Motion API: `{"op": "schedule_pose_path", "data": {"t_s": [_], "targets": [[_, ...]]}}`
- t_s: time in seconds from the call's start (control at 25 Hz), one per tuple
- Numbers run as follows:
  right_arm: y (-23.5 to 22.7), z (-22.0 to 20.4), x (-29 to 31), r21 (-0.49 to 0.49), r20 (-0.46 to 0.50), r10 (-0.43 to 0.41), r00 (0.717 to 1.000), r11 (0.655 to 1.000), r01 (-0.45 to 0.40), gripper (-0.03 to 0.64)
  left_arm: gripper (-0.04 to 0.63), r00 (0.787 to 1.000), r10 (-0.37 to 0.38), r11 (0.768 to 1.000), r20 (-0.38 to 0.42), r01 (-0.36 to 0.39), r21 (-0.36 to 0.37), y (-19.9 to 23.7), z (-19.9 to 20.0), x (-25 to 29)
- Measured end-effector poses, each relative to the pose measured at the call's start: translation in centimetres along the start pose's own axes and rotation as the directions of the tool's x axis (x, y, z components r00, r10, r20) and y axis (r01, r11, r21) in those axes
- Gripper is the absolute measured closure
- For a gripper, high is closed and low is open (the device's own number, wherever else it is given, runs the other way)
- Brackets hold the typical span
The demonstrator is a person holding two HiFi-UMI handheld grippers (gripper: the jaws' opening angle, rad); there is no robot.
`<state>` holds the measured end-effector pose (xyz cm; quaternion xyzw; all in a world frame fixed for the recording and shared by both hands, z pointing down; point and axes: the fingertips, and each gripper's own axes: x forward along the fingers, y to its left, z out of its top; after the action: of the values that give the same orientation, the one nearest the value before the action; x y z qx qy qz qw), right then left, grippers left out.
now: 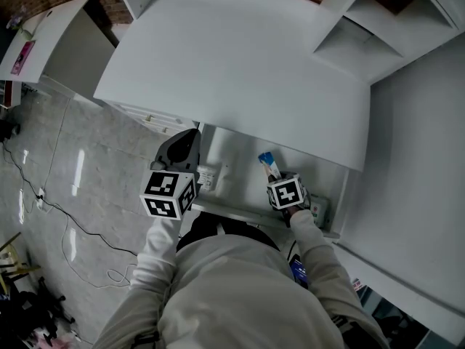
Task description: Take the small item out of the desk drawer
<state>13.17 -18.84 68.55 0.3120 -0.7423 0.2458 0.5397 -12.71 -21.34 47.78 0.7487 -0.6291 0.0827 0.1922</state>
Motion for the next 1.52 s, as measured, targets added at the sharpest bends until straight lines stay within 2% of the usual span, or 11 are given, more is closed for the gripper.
{"op": "schedule_pose_path", "data": {"t_s": [0.44, 0.68, 0.88, 1.24, 1.52], "targets": [[2.2, 1.3, -3.4, -0.006, 0.113, 0.054, 0.992, 0.999, -0.054, 0.529, 0.572, 0.999, -0.050, 0.999, 0.012, 0.049, 0.019, -1.1, 0.4, 0.1], [2.8, 2.3, -5.7, 0.052, 0.198, 0.077, 0.977, 0.995, -0.089, 0.529, 0.572, 0.996, -0.083, 0.996, 0.013, 0.083, 0.032, -1.8, 0.5, 0.2], [2.7, 3.2, -7.8, 0.084, 0.267, 0.063, 0.962, 0.993, -0.089, 0.529, 0.572, 0.994, -0.112, 0.993, 0.015, 0.112, 0.046, -2.7, 0.7, 0.5], [2.8, 4.9, -11.8, 0.136, 0.392, 0.030, 0.920, 0.987, -0.090, 0.529, 0.572, 0.987, -0.163, 0.985, 0.019, 0.161, 0.069, -3.8, 1.2, 0.9], [2.5, 6.8, -15.1, 0.200, 0.501, 0.003, 0.865, 0.973, -0.119, 0.529, 0.572, 0.981, -0.192, 0.978, 0.020, 0.190, 0.083, -4.3, 1.6, 1.1]]}}
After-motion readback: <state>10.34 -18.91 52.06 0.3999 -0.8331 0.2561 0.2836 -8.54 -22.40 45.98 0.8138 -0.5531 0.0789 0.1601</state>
